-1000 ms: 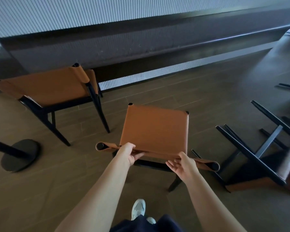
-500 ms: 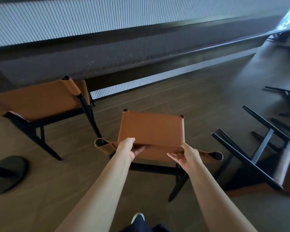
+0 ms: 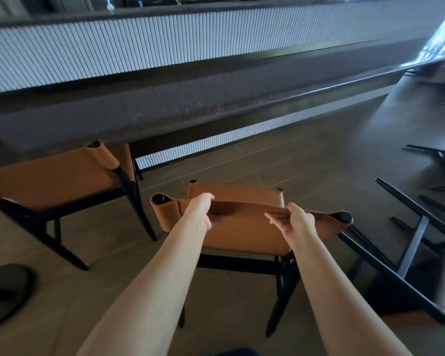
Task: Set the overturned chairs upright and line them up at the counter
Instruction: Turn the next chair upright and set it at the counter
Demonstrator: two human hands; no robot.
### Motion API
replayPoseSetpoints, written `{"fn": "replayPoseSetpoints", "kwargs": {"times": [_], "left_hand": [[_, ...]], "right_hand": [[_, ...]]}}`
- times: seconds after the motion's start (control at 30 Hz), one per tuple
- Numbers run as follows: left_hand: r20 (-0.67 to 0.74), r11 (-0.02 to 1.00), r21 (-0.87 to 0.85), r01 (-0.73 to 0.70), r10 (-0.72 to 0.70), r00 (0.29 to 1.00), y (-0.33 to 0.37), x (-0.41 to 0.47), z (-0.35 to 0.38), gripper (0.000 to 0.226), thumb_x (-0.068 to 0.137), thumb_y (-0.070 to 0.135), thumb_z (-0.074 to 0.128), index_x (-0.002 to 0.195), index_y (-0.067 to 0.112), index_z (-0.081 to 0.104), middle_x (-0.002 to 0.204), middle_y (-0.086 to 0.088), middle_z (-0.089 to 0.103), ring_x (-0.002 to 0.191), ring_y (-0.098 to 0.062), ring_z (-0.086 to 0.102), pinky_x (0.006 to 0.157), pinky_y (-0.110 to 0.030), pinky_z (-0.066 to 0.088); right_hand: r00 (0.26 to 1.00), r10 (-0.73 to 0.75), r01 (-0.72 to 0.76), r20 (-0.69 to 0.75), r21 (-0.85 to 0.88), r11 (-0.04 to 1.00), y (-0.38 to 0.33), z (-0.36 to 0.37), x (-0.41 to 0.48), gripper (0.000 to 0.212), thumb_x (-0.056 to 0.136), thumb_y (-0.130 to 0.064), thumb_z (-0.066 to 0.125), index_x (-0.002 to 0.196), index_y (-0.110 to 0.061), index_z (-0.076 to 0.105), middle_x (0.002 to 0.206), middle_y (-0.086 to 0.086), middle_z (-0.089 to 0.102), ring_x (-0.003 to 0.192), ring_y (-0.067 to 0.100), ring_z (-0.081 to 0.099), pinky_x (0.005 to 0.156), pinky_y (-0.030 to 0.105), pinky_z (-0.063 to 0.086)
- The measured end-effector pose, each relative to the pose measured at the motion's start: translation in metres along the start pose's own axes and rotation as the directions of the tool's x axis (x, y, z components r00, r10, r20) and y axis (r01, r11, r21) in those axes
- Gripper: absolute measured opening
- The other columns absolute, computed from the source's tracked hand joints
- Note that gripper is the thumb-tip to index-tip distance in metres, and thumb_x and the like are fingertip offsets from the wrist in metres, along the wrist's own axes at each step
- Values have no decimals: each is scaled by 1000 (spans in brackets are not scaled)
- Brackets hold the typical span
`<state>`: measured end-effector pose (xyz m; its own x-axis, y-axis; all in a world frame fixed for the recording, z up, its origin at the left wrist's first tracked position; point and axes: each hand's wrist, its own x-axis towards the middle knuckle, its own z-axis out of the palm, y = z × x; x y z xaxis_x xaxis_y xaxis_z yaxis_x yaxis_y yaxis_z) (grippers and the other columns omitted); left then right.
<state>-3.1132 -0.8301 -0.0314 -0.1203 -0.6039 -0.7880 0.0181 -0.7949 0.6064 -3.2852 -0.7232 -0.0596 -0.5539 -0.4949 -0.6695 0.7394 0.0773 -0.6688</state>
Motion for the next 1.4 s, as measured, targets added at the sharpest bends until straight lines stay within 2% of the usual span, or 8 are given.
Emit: {"fn": "replayPoseSetpoints", "kwargs": {"times": [0.17,0.33,0.43,0.57,0.73,0.87,1.27,1.4], "left_hand": [[-91,996,-83,46,-53,994,28,10,25,46,92,19,59,134,9,42,132,-17,49,118,-35,53,100,-48,47],[-122,993,-112,42,-56,991,56,24,46,40,89,18,63,124,8,47,125,-17,53,116,-36,54,100,-51,46],[-139,989,-134,63,-82,987,75,33,57,16,87,6,60,99,2,51,98,-16,54,105,-34,58,96,-47,49],[-143,973,-224,58,-92,986,90,45,70,10,87,3,58,90,0,48,126,-18,52,118,-36,53,105,-48,43],[-119,920,-382,89,-144,982,111,47,75,67,86,14,69,140,9,31,151,-23,29,137,-51,27,106,-64,33],[-71,920,-368,136,-174,982,124,48,75,52,87,8,66,128,4,35,148,-28,30,135,-51,29,100,-64,41],[1,987,-83,134,-135,991,168,88,91,25,92,-4,45,114,-16,44,132,-45,39,120,-53,48,101,-48,46],[51,992,-111,67,-62,997,182,104,99,18,90,-3,43,103,-13,48,108,-40,49,90,-53,53,87,-52,51]], "right_hand": [[1000,17,-20,-25,-130,991,-22,22,26,22,96,0,47,116,7,48,147,15,46,84,42,67,66,41,63],[995,57,-73,-80,-207,976,-50,51,46,52,97,-5,49,148,-10,39,112,21,55,105,42,62,85,50,58],[984,122,-149,-131,-223,963,-69,71,52,54,97,-16,54,148,-14,37,138,15,42,128,45,44,96,68,44],[975,170,-196,-142,-193,961,-80,88,62,55,91,-21,62,141,-12,42,147,13,34,132,46,39,97,75,36],[985,130,-147,-114,-152,977,-87,100,77,30,92,-10,58,120,-8,50,137,16,38,119,42,47,87,63,52],[984,120,-136,-135,-115,984,-91,109,84,18,92,-5,56,107,-8,47,131,16,40,113,41,52,81,57,57],[980,97,-119,-173,-119,986,-122,144,113,26,92,1,52,117,-3,50,116,23,51,82,35,58,81,54,58],[988,65,-84,-143,-131,988,-133,160,126,28,94,-1,50,122,-1,50,123,25,54,82,35,60,82,54,57]]}}
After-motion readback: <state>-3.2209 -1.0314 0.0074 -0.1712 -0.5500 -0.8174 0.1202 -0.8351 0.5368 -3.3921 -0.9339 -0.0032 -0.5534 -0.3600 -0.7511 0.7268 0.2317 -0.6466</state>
